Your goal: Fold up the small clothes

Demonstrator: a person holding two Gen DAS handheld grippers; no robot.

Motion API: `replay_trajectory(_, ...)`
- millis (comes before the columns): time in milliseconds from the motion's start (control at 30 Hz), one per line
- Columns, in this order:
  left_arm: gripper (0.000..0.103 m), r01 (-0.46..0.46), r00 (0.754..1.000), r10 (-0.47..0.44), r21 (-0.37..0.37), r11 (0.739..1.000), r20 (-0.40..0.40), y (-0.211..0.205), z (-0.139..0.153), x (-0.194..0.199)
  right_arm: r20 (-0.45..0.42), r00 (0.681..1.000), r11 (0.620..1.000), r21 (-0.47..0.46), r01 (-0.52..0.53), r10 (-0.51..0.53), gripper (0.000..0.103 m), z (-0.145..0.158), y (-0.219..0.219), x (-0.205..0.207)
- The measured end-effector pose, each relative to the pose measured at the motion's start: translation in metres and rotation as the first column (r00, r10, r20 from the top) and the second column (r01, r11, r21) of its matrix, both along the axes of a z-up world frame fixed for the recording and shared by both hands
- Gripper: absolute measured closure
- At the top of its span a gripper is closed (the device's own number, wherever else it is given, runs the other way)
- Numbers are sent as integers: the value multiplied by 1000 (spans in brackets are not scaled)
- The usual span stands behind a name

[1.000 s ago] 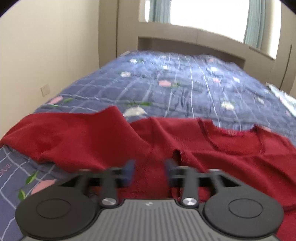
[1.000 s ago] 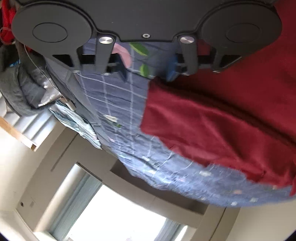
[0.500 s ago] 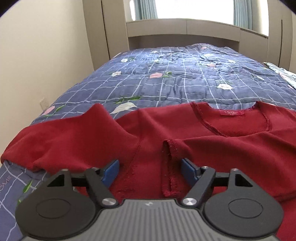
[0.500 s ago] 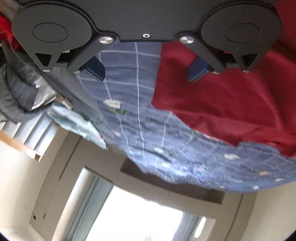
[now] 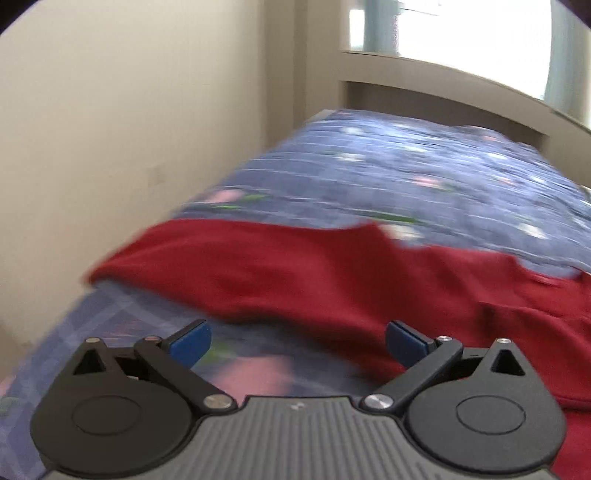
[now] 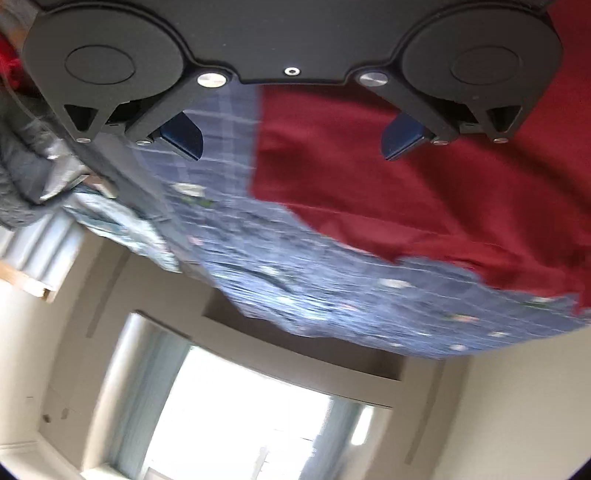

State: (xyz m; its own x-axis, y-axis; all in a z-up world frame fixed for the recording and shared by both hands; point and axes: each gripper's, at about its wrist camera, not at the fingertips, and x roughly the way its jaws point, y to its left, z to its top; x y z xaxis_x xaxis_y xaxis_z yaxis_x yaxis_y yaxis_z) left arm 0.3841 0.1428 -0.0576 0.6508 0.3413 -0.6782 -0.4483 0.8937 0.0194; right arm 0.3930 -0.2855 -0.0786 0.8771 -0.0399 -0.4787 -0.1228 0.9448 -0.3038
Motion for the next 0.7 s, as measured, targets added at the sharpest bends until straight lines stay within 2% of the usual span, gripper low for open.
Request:
replay_trajectory(67, 0, -93, 996, 93, -1, 996, -8, 36, 0, -9, -16, 999, 999, 23, -36, 36, 1, 3, 14, -14)
replay_trajectory(200, 0, -236, 969, 240, -62, 970, 57, 108, -8, -22, -80, 991, 991, 88, -104, 111, 1, 4, 45, -33)
replay_trajectory(267, 0, -284, 953, 294, -133, 950, 69, 141, -15, -22, -95, 984, 985, 97, -143, 152, 1, 3, 64, -44)
replay_trajectory(367, 1, -305, 942, 330, -247, 920, 66, 175, -27, -17, -102, 976, 979, 82, -185, 192, 1, -1, 89, -56)
replay_trajectory(433, 1, -326, 928, 368, -338, 883, 66, 196, -35, -12, -118, 971, 976, 87, -198, 208, 1, -3, 102, -61)
replay_trajectory(500, 2, -356, 902, 422, -402, 844, 87, 210, -39, -16, -134, 967, 973, 109, -204, 218, 1, -4, 110, -63)
replay_trajectory(567, 12, -400, 875, 475, -415, 817, 91, 220, -44, -11, -146, 964, 971, 119, -207, 223, 1, -4, 116, -64)
replay_trajectory(600, 22, -430, 861, 503, -421, 799, 75, 226, -46, -9, -152, 963, 971, 120, -205, 222, 1, -5, 118, -64)
replay_trajectory(667, 32, -472, 835, 549, -454, 756, 46, 239, -53, -7, -162, 961, 971, 125, -203, 222, 1, -6, 121, -65)
replay_trajectory(700, 43, -489, 820, 571, -475, 731, 36, 245, -57, -7, -167, 960, 971, 128, -204, 223, 1, -6, 121, -66)
